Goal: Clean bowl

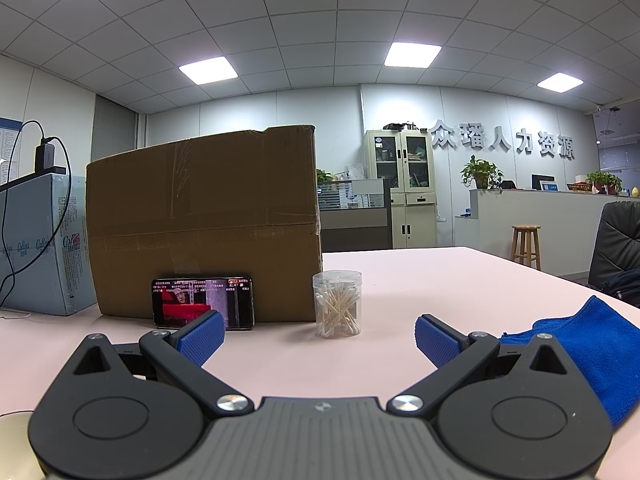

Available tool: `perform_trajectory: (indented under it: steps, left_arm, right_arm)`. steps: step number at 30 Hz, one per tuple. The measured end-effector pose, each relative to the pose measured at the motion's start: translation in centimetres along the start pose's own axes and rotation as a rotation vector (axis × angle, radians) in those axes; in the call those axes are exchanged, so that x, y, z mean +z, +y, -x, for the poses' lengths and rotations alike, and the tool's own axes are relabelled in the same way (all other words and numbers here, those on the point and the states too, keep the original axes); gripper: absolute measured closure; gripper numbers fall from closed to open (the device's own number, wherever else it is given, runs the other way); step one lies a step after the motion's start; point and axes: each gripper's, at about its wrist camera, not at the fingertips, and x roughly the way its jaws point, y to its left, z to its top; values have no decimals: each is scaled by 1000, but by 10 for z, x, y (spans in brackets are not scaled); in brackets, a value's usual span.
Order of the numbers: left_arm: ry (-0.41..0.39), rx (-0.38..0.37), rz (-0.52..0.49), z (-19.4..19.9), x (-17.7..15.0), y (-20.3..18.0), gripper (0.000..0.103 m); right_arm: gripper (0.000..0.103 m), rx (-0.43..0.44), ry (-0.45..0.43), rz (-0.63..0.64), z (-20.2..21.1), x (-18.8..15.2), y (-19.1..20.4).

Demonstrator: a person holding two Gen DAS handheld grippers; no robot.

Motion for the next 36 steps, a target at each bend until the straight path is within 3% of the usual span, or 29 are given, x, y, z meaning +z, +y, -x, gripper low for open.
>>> perform_trajectory:
  steps: [13,21,31,36]
  left_arm:
    - [-42,-9,-58,12,1,-8,0]
    - [14,-30,-87,17,1,-10,0]
    - [48,-118,-97,27,-1,-10,0]
    - [67,-101,-121,29,-1,-15,0]
  right_arm:
    - [0,20,-9,16,11,-1,1]
    - [0,84,-26,43,28,0,6]
    - [0,141,-33,31,40,2,7]
    - [0,159,-37,48,43,3,11]
